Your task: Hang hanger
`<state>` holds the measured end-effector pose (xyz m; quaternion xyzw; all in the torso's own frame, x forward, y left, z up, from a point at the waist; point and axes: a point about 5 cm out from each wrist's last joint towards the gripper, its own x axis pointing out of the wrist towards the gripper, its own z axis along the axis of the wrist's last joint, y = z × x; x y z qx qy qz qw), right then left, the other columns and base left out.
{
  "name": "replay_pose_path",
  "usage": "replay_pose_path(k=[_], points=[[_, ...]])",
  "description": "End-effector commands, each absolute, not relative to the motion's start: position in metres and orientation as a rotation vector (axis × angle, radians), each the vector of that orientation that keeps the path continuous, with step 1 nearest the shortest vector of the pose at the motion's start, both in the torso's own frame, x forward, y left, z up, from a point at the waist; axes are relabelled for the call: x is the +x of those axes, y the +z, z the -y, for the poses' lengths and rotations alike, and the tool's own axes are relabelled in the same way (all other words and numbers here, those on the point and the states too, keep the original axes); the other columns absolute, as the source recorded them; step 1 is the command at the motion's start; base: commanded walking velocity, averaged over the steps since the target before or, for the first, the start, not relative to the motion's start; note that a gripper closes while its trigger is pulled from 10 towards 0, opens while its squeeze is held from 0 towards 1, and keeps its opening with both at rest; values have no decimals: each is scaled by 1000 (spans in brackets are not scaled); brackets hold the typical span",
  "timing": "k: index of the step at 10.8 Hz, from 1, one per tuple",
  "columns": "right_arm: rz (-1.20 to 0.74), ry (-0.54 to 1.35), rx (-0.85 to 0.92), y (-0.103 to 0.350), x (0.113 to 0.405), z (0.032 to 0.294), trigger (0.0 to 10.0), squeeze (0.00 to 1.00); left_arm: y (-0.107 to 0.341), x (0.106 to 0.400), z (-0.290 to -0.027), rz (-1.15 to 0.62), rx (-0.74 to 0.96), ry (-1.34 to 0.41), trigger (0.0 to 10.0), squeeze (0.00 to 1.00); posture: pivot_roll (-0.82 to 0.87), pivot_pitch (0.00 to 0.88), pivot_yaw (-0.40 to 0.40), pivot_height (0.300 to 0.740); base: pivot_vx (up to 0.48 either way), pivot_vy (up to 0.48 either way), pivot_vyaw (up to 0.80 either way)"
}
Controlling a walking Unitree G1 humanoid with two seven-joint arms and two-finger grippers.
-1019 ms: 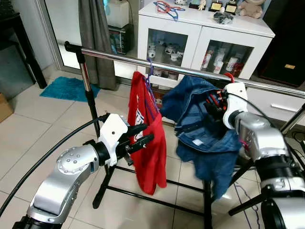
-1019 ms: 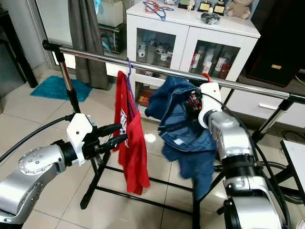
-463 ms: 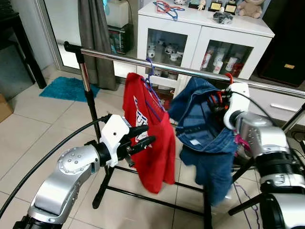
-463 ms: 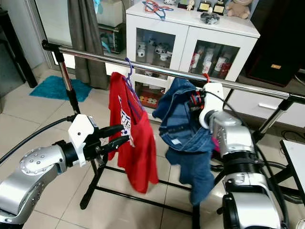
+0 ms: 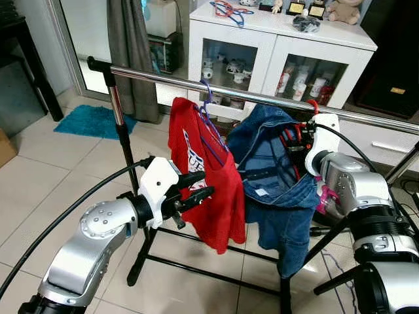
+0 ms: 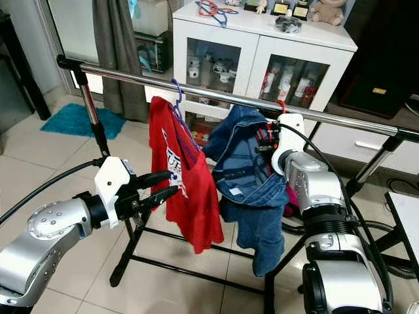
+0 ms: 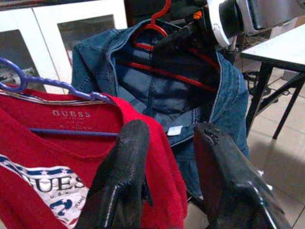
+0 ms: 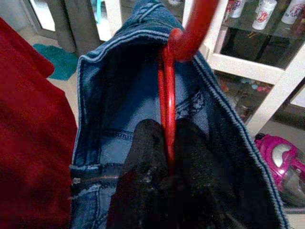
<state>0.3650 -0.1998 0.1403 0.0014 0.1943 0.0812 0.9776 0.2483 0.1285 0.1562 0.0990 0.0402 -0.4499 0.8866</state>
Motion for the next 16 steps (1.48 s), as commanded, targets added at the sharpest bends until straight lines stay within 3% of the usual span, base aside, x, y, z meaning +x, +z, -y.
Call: replay_pose_path(k=[1, 6, 9, 13, 16], points=[[-342, 160, 27, 149, 366, 201, 0, 0, 156, 248, -127, -77, 219, -934, 10000, 0, -19, 0, -74, 740, 0, 0, 0], [-213, 206, 65, 162, 357, 194, 0, 0, 147, 249, -133, -119, 134, -774, 10000, 0, -25, 0, -76, 740, 0, 0, 0], [-78, 214, 80, 183, 332, 199, 0, 0, 146, 251, -139, -76, 130, -634, 10000, 0, -24, 0, -85, 740, 0, 0, 0], [-103, 290, 99, 170, 287, 185, 0, 0, 143, 248, -136, -90, 127, -646, 10000, 0, -35, 0, -80, 740, -228, 0, 0], [-96, 282, 110, 170, 276, 181, 0, 0, 143, 248, -137, -96, 131, -650, 10000, 0, -32, 0, -77, 740, -190, 0, 0]])
